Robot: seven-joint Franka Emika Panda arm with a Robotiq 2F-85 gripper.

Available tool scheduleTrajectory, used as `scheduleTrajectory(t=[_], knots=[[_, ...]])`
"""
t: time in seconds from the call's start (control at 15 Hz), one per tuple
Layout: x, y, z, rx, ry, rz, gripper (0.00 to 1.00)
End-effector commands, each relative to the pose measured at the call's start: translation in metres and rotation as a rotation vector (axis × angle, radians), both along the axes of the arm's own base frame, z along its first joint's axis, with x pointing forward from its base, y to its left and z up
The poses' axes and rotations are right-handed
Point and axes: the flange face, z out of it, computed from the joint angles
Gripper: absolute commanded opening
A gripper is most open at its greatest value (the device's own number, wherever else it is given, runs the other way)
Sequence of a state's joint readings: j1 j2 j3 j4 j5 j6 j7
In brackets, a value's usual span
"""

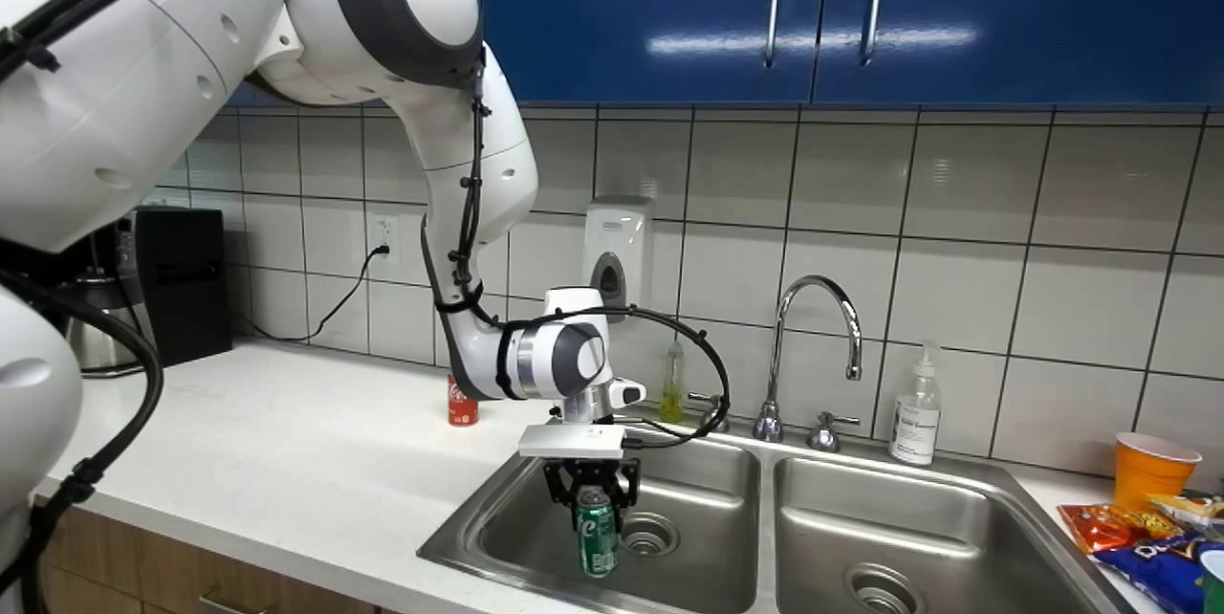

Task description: Put the green can inside the sink

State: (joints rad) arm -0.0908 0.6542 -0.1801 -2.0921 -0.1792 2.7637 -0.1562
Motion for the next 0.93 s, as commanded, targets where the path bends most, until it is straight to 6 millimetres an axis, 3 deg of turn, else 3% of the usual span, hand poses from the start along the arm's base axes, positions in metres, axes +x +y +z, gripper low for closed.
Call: scheduleTrajectory(t=[0.0, 0.87], knots=[[0.009, -0.004, -0.009, -0.001, -0.017, -0.023, 0.38], [0.005, -0.001, -0.034, 0.005, -0.002, -0.037, 0.38]])
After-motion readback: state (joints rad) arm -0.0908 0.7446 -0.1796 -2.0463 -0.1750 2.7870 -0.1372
